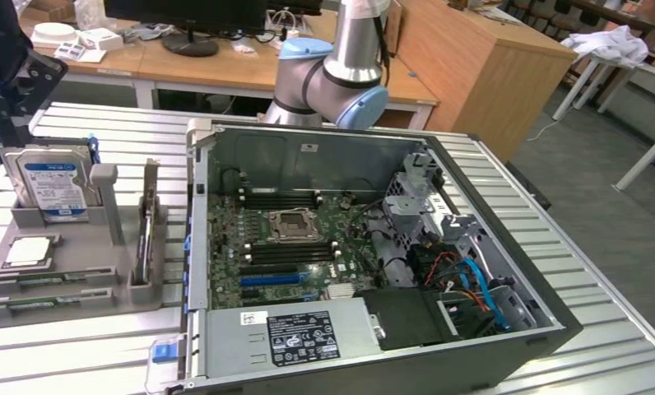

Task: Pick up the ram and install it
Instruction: 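Reach for the ram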

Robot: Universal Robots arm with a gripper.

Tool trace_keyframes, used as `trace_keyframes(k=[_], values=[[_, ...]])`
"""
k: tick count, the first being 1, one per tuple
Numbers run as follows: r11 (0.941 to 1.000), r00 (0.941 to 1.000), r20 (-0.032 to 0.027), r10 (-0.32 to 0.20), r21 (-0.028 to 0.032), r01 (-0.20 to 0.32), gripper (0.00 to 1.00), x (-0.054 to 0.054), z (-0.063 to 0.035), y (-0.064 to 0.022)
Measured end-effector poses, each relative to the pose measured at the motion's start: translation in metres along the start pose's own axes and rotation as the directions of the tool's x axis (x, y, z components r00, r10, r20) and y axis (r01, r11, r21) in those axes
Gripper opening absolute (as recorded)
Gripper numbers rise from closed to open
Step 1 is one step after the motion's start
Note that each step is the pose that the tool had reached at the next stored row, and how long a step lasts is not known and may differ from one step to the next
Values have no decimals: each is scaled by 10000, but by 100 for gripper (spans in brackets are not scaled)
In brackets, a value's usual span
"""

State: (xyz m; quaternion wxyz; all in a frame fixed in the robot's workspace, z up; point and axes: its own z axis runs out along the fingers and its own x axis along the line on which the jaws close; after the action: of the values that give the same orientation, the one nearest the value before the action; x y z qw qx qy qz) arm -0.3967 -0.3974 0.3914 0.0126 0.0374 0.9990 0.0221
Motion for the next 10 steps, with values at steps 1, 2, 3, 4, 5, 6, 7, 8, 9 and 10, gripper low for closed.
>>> trace_keyframes(k=[1,2,3,4,5,6,7,8,9,10], values=[[10000,10000,-1,0,-1,0,11,0,0,-6],[10000,10000,-1,-1,0,1,11,-1,-1,-17],[10000,10000,0,-1,0,1,11,-3,-2,-30],[10000,10000,0,0,0,0,11,-5,-3,-60],[10000,10000,0,-1,0,1,11,-6,-3,-77],[10000,10000,0,-1,0,1,11,-7,-4,-93],[10000,10000,-1,0,0,0,11,-8,-5,-107],[10000,10000,0,0,0,0,11,-9,-5,-120],[10000,10000,0,0,0,0,11,-10,-6,-131],[10000,10000,-1,-1,0,1,11,-11,-6,-139]])
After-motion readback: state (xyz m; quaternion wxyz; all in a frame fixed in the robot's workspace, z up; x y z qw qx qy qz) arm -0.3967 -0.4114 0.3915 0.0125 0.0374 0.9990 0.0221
